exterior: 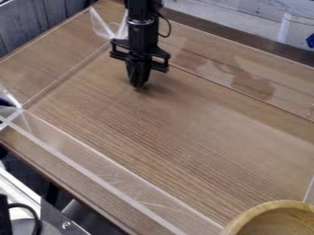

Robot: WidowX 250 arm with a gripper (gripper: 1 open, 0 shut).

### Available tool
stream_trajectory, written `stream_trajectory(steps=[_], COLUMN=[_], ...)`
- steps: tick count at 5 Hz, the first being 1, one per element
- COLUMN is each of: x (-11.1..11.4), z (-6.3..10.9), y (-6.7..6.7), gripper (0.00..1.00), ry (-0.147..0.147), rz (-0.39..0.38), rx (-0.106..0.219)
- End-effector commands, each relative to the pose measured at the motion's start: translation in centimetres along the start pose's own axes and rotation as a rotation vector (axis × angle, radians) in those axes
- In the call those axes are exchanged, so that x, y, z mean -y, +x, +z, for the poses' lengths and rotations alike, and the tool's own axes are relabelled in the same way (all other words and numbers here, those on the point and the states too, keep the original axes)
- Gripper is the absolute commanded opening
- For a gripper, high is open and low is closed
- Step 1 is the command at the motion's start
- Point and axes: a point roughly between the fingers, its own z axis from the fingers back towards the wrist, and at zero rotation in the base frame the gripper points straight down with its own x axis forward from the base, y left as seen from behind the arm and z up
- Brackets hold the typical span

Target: Remove the green block from inside the brown bowl and put it on the table

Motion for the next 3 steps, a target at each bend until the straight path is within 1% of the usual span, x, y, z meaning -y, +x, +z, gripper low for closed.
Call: stream_trajectory(steps=[1, 2, 3], x=[-0.80, -0.86, -0.90], z=[1.88, 1.78, 2.07], y=[1.05, 1.13, 1.14], gripper=[0.00, 0.00, 0.00], ry=[0.007, 0.006, -0.003], rz=[0.020, 0.024, 0.028], rx=[0.065, 0.062, 0.063])
